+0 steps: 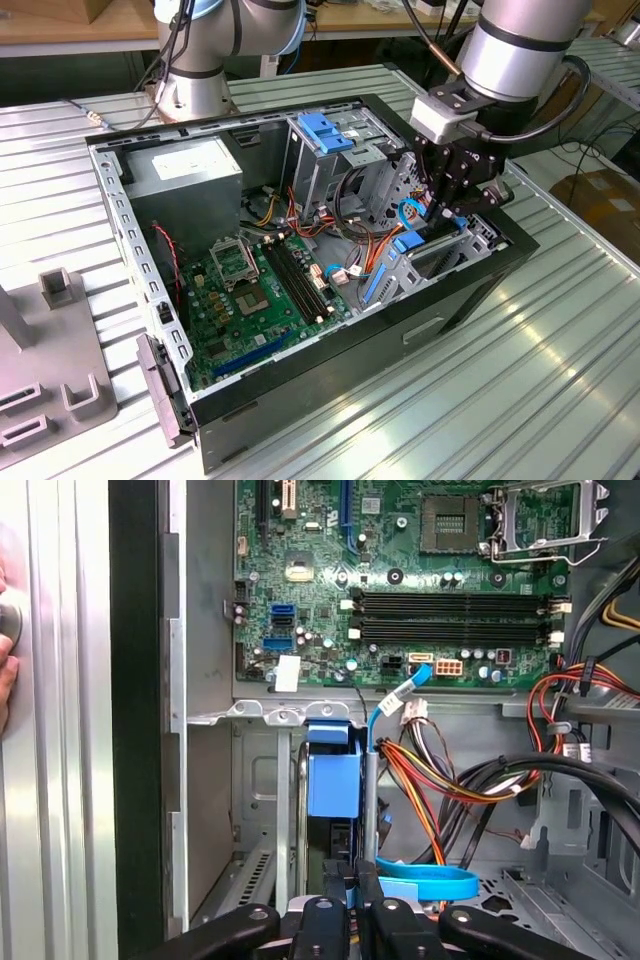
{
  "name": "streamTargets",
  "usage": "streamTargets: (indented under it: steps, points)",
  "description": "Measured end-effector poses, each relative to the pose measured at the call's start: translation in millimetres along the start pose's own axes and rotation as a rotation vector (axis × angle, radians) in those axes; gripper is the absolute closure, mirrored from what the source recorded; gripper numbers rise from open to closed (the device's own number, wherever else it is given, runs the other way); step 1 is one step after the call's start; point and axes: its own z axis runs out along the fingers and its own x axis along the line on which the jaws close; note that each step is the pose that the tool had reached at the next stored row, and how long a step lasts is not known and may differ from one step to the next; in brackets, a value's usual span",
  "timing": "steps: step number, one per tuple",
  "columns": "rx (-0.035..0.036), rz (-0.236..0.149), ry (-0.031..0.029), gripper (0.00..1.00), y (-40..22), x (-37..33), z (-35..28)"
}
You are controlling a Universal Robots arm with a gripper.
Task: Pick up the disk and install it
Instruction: 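Insert the second disk wire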
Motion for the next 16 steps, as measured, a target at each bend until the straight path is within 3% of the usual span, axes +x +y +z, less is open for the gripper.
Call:
streamTargets:
  steps: [9, 16]
  points:
    - [0.0001, 0.001, -0.0103, 0.84, -0.5, 0.4, 3.8]
    - [0.0003, 0.001, -0.0118, 0.84, -0.6, 0.6, 2.7]
